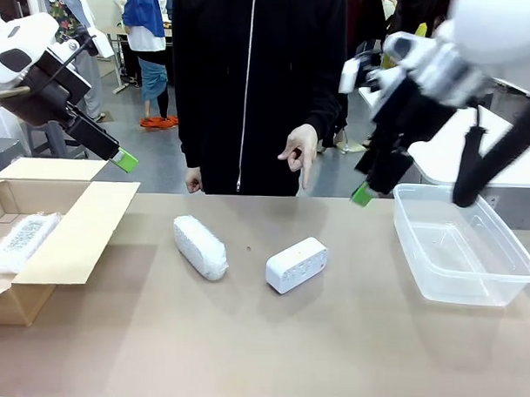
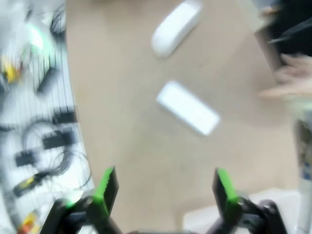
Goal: Separate and place wrapped and unwrapped clocks.
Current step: Pick up the Digital clock indicated by the person.
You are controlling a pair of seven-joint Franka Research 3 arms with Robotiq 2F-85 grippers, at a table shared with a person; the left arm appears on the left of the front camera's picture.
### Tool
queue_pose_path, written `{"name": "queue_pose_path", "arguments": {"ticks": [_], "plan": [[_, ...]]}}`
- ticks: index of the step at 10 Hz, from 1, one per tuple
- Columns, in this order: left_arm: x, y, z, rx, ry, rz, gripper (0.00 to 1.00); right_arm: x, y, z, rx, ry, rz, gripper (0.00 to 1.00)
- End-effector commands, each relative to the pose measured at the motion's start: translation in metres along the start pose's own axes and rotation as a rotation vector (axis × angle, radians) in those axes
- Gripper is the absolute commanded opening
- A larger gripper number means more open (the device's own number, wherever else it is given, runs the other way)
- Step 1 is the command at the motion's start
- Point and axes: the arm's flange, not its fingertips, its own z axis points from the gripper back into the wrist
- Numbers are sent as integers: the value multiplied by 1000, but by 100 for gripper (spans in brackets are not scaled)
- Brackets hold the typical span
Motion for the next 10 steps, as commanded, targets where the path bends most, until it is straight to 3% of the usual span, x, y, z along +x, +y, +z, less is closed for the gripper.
{"name": "queue_pose_path", "arguments": {"ticks": [1, 3, 6, 7, 8, 10], "plan": [[1, -1, 0, 13, -7, 12, 100, 21, -34, -7, 53, 162, 236, 100], [1, -1, 0, 13, -7, 12, 100, 30, -33, -63, 54, 198, 450, 100], [1, -1, 0, 13, -7, 12, 100, 12, -17, -116, -24, 135, 641, 100], [1, -1, 0, 13, -7, 12, 100, 3, -19, -119, -57, 31, 674, 100], [1, -1, 0, 13, -7, 12, 100, 34, -24, -103, 38, 189, 587, 100], [1, -1, 0, 13, -7, 12, 100, 34, -24, -103, 38, 189, 587, 100]]}}
